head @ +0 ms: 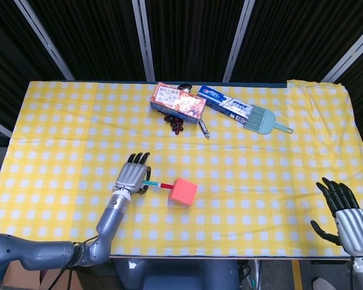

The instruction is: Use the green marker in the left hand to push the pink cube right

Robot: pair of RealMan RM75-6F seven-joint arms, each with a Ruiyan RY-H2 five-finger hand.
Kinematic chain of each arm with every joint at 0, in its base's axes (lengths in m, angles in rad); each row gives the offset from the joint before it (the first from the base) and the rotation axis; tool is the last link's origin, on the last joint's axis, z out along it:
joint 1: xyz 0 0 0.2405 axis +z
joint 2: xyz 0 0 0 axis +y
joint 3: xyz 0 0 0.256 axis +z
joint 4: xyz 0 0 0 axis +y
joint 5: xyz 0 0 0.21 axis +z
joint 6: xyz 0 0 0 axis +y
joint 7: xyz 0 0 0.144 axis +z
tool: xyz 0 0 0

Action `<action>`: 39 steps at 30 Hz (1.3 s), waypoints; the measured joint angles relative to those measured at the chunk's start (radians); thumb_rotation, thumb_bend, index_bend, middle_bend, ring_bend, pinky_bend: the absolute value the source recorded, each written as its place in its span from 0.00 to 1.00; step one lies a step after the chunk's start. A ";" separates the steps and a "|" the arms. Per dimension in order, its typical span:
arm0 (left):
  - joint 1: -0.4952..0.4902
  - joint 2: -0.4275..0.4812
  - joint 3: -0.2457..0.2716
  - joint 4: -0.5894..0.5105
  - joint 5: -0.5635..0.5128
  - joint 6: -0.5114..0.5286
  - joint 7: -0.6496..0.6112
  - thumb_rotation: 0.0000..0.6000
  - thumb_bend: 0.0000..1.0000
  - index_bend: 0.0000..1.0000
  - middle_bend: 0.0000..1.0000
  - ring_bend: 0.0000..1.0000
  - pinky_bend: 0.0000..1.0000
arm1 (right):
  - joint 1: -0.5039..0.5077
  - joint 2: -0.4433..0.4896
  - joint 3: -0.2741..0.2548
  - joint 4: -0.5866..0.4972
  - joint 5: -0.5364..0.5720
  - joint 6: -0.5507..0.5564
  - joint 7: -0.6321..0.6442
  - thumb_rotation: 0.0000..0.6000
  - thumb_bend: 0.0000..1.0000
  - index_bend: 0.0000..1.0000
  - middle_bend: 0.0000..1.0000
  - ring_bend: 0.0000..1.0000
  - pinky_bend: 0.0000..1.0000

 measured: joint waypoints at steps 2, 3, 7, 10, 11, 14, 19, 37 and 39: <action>-0.006 -0.006 -0.002 0.001 -0.002 0.000 0.002 1.00 0.43 0.57 0.03 0.00 0.00 | 0.000 0.000 0.000 0.000 0.000 0.000 0.001 1.00 0.34 0.00 0.00 0.00 0.04; -0.010 -0.010 -0.002 0.000 -0.003 0.001 0.005 1.00 0.43 0.57 0.03 0.00 0.00 | 0.000 0.000 0.000 0.000 0.001 0.000 0.002 1.00 0.34 0.00 0.00 0.00 0.05; -0.018 -0.013 0.001 -0.001 -0.009 0.004 0.017 1.00 0.44 0.57 0.03 0.00 0.00 | 0.000 0.001 0.001 0.002 0.002 0.000 0.006 1.00 0.34 0.00 0.00 0.00 0.05; -0.022 -0.008 0.004 -0.005 -0.017 0.009 0.027 1.00 0.44 0.58 0.03 0.00 0.00 | 0.000 0.001 0.001 0.002 0.002 0.001 0.008 1.00 0.34 0.00 0.00 0.00 0.05; -0.023 -0.004 0.005 -0.007 -0.019 0.010 0.030 1.00 0.44 0.58 0.03 0.00 0.00 | 0.000 0.001 0.001 0.002 0.002 0.001 0.008 1.00 0.34 0.00 0.00 0.00 0.05; -0.026 0.006 0.008 -0.015 -0.029 0.014 0.039 1.00 0.44 0.58 0.03 0.00 0.00 | 0.000 0.001 0.000 0.002 0.000 0.002 0.008 1.00 0.34 0.00 0.00 0.00 0.05; -0.033 0.026 0.014 -0.033 -0.053 0.018 0.059 1.00 0.44 0.58 0.03 0.00 0.00 | 0.000 0.001 0.000 -0.001 -0.002 0.002 0.006 1.00 0.34 0.00 0.00 0.00 0.05; -0.093 -0.039 0.006 -0.007 -0.085 0.010 0.083 1.00 0.44 0.58 0.03 0.00 0.00 | -0.001 0.002 0.001 0.000 0.000 0.004 0.014 1.00 0.34 0.00 0.00 0.00 0.05; -0.101 -0.048 0.000 -0.004 -0.088 0.009 0.085 1.00 0.44 0.58 0.03 0.00 0.00 | -0.001 0.002 0.001 0.000 0.000 0.005 0.014 1.00 0.34 0.00 0.00 0.00 0.05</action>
